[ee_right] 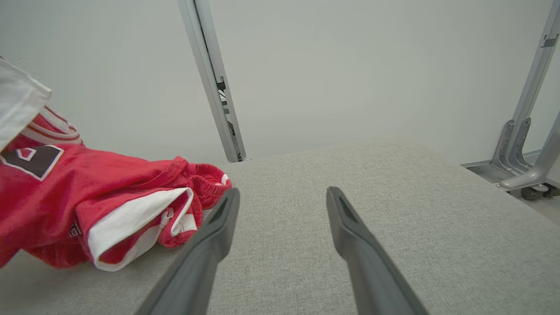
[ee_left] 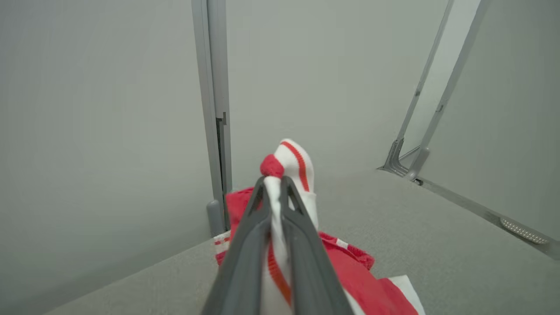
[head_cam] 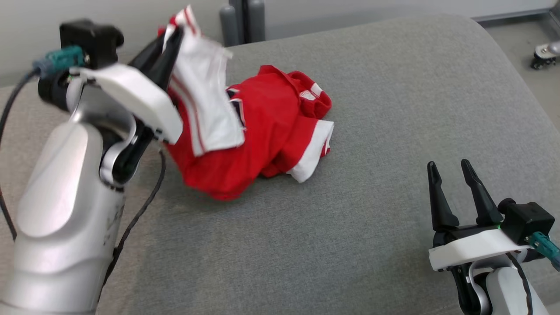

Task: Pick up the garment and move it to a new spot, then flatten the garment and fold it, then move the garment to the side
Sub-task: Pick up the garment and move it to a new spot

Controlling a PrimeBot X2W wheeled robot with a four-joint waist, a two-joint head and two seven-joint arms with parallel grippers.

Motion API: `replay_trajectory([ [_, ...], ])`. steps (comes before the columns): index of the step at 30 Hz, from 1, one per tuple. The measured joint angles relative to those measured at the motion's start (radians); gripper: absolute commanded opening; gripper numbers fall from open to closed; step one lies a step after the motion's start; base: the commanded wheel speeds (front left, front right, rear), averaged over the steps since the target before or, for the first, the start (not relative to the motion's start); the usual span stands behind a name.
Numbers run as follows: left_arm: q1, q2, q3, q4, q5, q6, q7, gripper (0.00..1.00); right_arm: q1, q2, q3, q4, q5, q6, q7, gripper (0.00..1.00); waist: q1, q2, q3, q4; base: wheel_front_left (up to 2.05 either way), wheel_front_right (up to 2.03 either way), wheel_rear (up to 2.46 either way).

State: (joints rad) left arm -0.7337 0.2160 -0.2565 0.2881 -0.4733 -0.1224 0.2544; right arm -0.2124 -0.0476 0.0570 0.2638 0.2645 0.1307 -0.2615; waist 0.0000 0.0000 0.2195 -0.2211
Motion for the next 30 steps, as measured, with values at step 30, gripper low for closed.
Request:
replay_trajectory([
  [30, -0.479, -0.021, -0.033, 0.104, -0.073, -0.007, -0.142, 0.0, 0.069, 0.0, -0.025, -0.003, -0.025, 0.0, 0.0, 1.0, 0.0, 0.0, -0.089, 0.097, 0.0, 0.0, 0.0],
])
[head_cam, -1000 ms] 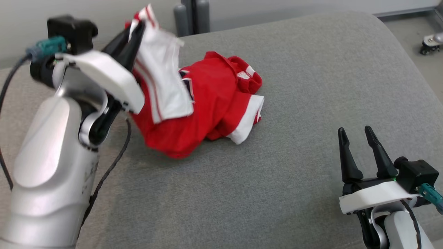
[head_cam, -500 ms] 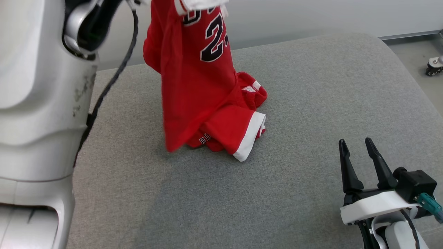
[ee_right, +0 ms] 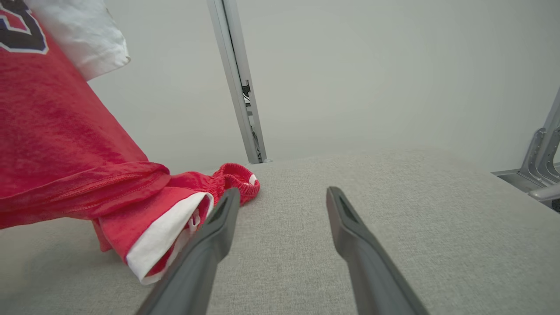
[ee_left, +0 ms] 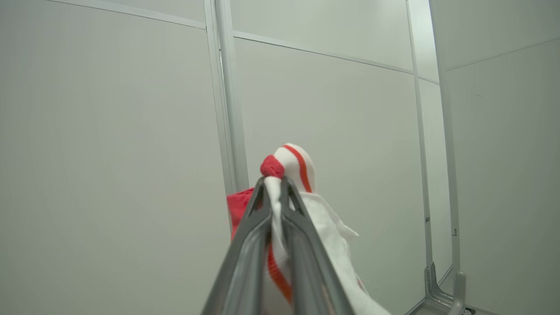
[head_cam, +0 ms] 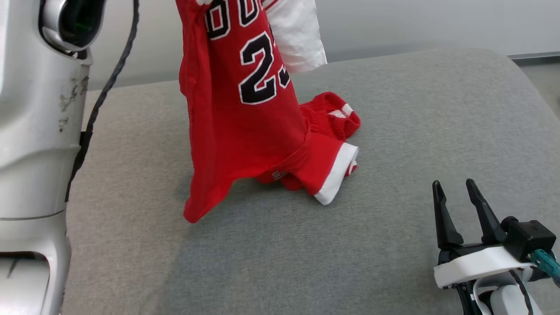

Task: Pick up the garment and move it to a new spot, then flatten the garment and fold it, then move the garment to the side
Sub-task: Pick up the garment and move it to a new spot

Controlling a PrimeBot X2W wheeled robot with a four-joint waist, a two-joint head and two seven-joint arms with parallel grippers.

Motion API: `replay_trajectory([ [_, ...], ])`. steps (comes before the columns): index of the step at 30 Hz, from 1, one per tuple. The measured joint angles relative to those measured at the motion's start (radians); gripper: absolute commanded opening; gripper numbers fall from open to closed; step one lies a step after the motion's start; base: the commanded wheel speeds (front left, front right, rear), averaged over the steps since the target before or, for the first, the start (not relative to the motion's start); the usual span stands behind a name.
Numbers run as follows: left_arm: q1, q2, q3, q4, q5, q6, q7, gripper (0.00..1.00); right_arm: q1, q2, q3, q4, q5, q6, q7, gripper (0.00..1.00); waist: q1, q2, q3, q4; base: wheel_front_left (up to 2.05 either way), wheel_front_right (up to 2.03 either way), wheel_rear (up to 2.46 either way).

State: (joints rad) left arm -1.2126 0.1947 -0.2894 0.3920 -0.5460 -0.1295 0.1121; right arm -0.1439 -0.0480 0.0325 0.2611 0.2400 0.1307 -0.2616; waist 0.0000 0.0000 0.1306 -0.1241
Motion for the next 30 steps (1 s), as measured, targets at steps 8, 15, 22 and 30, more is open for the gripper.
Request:
replay_trajectory([
  [8, 0.048, 0.058, 0.045, -0.028, -0.01, 0.018, -0.025, 0.0, 0.001, -0.023, -0.007, -0.026, -0.012, 0.0, 0.0, 1.0, 0.0, 0.0, 0.019, 0.114, 0.0, 0.0, 0.0],
  [15, 0.101, 0.117, 0.092, -0.06, -0.02, 0.039, -0.042, 0.0, -0.003, -0.06, 0.0, -0.051, -0.025, 0.0, 0.0, 1.0, 0.0, 0.0, 0.045, 0.235, 0.0, 0.0, 0.0],
  [22, 0.139, 0.168, 0.129, -0.059, -0.027, 0.05, -0.061, 0.0, -0.01, -0.093, 0.015, -0.09, -0.038, 0.0, 0.0, 1.0, -0.0001, 0.0, 0.077, 0.334, 0.0, 0.0, 0.0],
  [30, 0.16, 0.24, 0.145, -0.009, 0.0, 0.051, -0.091, 0.0, -0.015, -0.123, 0.035, -0.145, -0.043, 0.0, 0.006, 1.0, 0.0, 0.0, 0.125, 0.373, 0.0, 0.0, 0.0],
])
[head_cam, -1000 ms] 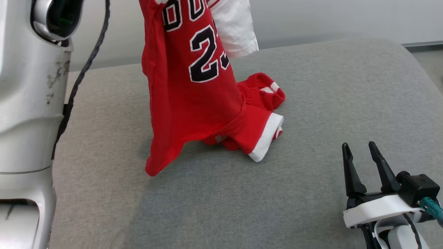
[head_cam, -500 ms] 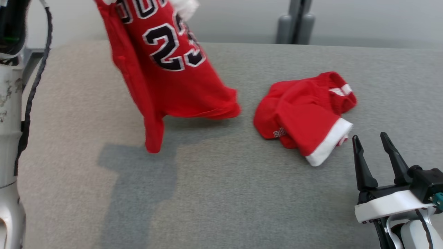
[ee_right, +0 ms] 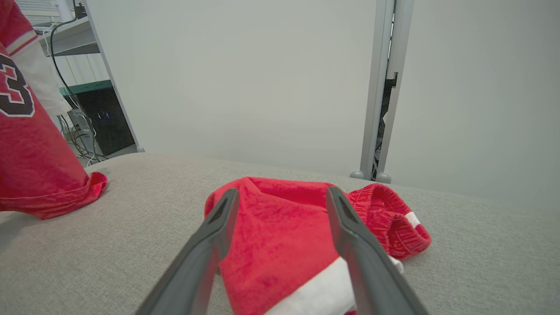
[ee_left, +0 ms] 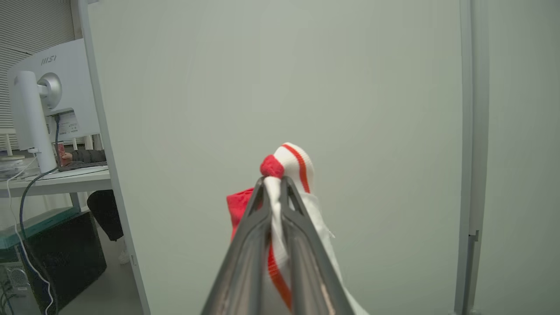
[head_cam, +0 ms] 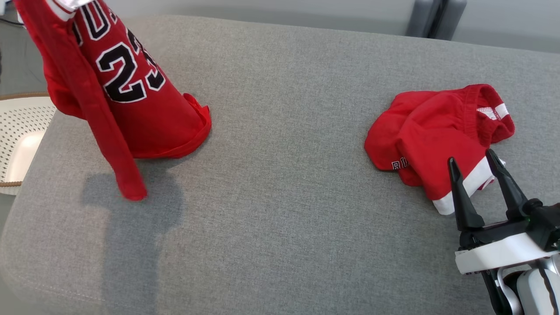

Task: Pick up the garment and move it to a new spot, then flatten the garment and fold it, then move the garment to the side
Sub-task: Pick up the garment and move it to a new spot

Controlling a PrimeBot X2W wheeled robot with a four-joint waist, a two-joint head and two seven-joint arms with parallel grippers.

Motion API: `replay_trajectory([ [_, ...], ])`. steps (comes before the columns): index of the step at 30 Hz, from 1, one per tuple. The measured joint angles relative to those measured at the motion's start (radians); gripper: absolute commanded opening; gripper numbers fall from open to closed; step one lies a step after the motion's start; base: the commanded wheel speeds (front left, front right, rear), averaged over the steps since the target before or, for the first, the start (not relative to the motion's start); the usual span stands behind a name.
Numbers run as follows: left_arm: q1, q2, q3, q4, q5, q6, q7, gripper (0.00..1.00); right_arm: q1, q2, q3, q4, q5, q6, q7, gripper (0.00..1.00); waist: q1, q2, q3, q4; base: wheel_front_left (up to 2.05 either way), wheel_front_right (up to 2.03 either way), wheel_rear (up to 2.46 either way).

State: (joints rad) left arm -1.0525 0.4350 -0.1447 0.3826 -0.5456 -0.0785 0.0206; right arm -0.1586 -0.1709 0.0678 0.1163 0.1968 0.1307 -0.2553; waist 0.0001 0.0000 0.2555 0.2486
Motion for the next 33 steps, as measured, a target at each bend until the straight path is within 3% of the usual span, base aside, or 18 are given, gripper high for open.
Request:
replay_trajectory([
  [8, -0.014, 0.068, 0.049, 0.03, -0.006, 0.002, -0.026, 0.0, 0.019, -0.017, -0.005, -0.052, -0.002, 0.0, 0.028, 1.0, -0.0001, 0.0, 0.015, -0.014, 0.0, 0.0, 0.0],
  [13, 0.005, 0.076, 0.068, 0.058, -0.02, 0.005, -0.057, 0.0, 0.026, -0.026, -0.011, -0.087, -0.009, 0.0, 0.05, 1.0, 0.0, 0.0, 0.036, -0.023, 0.0, 0.0, 0.0],
  [21, 0.174, -0.007, 0.053, 0.195, -0.043, 0.005, -0.15, 0.0, 0.028, -0.056, -0.018, -0.141, -0.019, 0.0, 0.09, 1.0, 0.0, 0.0, 0.068, -0.055, 0.0, 0.0, 0.0],
  [27, 0.272, -0.081, 0.041, 0.405, -0.069, -0.006, -0.217, 0.0, 0.031, -0.074, -0.026, -0.204, -0.029, 0.0, 0.125, 1.0, 0.0, 0.0, 0.109, -0.088, 0.0, 0.0, 0.0],
  [33, 0.289, -0.109, 0.05, 0.57, -0.095, -0.017, -0.243, 0.0, 0.035, -0.08, -0.022, -0.244, -0.029, 0.0, 0.142, 1.0, -0.0001, 0.0, 0.142, -0.115, 0.0, 0.0, 0.0],
])
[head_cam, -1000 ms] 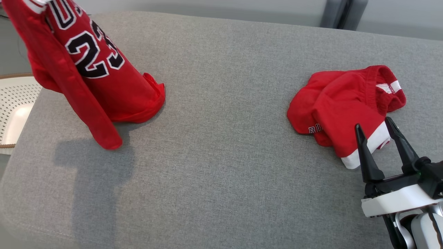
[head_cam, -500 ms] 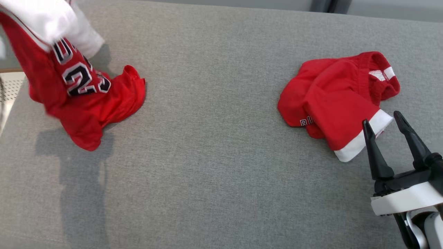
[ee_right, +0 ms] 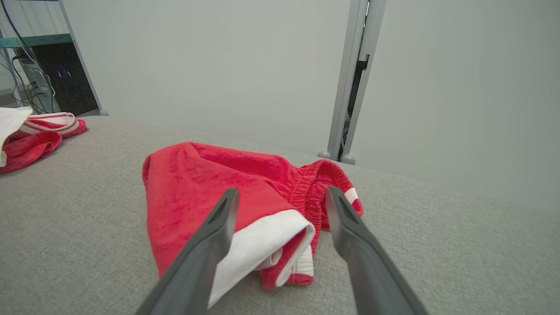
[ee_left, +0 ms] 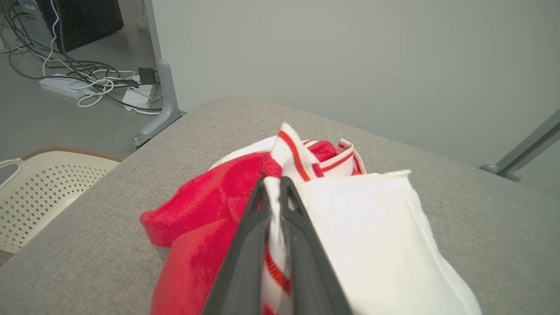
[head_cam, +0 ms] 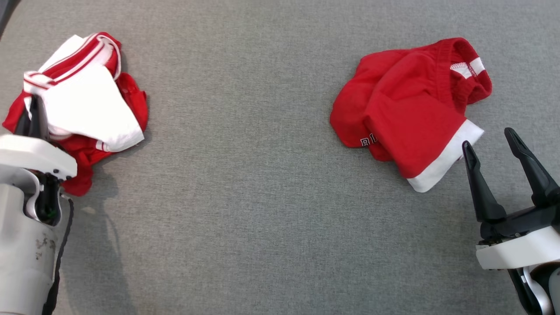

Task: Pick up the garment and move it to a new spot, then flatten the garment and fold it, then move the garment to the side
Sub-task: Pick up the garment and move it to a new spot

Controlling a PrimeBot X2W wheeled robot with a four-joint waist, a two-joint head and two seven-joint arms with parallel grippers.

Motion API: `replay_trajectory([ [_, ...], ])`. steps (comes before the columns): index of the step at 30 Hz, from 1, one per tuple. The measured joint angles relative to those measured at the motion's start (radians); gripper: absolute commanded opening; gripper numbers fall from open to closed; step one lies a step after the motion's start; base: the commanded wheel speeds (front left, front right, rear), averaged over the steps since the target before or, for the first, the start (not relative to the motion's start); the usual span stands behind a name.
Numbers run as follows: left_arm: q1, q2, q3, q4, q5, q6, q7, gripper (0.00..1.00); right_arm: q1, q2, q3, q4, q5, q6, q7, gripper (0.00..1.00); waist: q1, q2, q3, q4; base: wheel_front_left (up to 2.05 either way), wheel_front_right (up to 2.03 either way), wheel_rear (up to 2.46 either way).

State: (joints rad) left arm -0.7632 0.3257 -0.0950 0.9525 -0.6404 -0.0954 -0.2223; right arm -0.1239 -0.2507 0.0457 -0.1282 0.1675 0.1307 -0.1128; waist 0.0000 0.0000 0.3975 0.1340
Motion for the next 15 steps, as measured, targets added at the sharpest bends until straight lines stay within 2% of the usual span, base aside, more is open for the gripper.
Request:
replay_trajectory([
  [3, 0.0, -0.013, 0.002, 0.057, -0.01, -0.007, -0.013, 0.0, 0.001, 0.0, 0.001, -0.012, 0.0, 0.0, 0.003, 1.0, 0.0, 0.0, 0.011, -0.011, 0.0, 0.0, 0.0],
  [5, -0.002, -0.015, 0.009, 0.074, -0.011, -0.008, -0.026, 1.0, 0.003, 0.0, 0.0, -0.015, -0.001, 0.0, 0.008, 1.0, 0.0, 0.0, 0.014, -0.014, 0.0, 0.0, 0.0],
  [9, -0.015, -0.006, 0.031, 0.045, 0.003, -0.011, -0.038, 1.0, 0.007, 0.007, -0.002, -0.014, -0.001, 0.0, 0.008, 1.0, 0.0, 0.0, 0.007, -0.012, 0.0, 0.0, 0.0],
  [15, 0.001, 0.003, 0.105, -0.15, 0.088, -0.009, -0.041, 1.0, 0.006, 0.028, -0.007, 0.015, 0.001, 0.0, -0.014, 1.0, 0.0, 0.0, -0.024, -0.01, 0.0, 0.0, 0.0],
])
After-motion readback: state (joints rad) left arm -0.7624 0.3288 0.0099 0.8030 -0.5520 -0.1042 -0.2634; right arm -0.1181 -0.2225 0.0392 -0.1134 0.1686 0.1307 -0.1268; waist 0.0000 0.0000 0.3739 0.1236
